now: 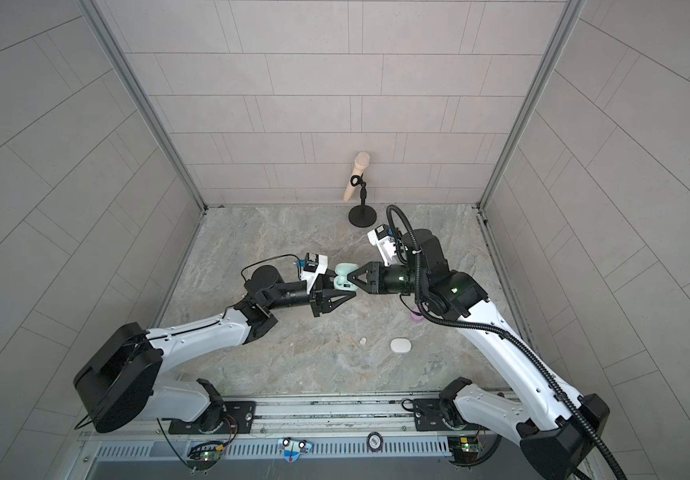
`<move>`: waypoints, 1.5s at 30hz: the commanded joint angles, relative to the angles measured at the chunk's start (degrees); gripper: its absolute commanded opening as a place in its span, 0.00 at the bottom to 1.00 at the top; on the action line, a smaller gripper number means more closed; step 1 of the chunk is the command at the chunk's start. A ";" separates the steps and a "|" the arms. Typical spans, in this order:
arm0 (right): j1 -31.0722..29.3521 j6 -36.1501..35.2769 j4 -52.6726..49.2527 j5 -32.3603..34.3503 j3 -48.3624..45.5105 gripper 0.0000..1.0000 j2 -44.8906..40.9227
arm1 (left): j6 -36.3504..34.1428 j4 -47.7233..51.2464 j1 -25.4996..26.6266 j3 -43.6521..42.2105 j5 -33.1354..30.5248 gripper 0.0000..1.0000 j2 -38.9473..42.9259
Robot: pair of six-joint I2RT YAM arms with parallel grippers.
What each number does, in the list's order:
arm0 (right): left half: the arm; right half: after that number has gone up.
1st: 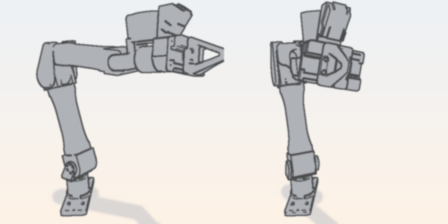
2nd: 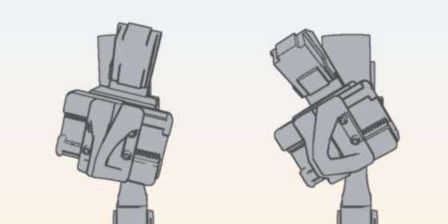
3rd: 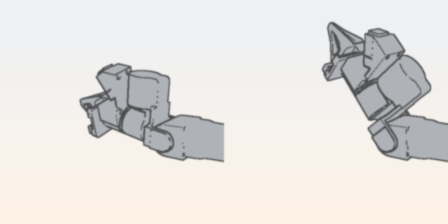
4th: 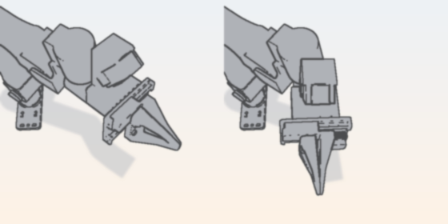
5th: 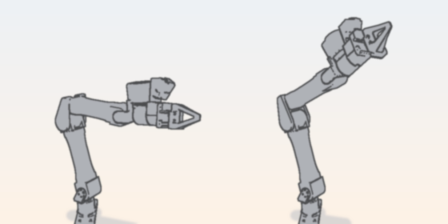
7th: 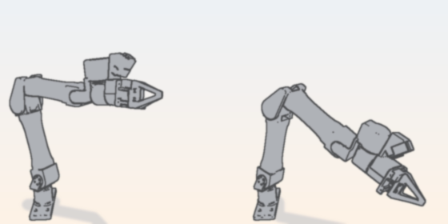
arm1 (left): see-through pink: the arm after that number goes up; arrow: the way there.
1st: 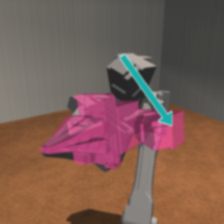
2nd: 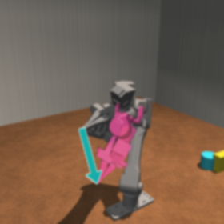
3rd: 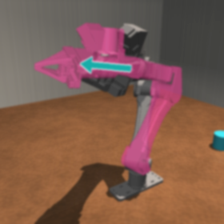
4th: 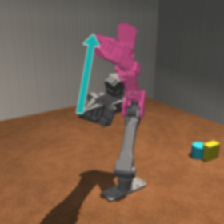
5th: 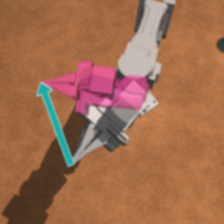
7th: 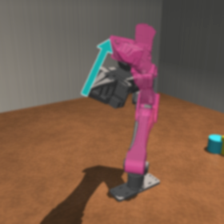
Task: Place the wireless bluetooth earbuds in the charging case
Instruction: 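Lower the held earbud into a slot of the case held by the left gripper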
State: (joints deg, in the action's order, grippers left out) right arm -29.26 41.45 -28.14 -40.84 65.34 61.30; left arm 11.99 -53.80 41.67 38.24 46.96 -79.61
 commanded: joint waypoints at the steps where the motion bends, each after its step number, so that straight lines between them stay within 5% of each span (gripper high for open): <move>1: -0.39 0.22 0.97 0.50 -0.39 0.13 0.19 | -0.24 -2.54 0.34 0.80 0.81 0.07 1.79; 34: -1.86 -1.94 -3.58 -0.91 -0.83 0.17 -0.14 | -1.44 -1.30 -0.02 0.57 0.06 0.07 3.26; 45: -1.79 -2.83 -5.08 0.50 0.17 0.26 0.16 | -1.35 -1.30 -0.11 0.08 -0.03 0.07 3.99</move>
State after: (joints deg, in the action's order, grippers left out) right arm -30.65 39.31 -30.02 -40.93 65.30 61.49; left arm 10.92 -50.83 41.65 38.15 47.18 -78.06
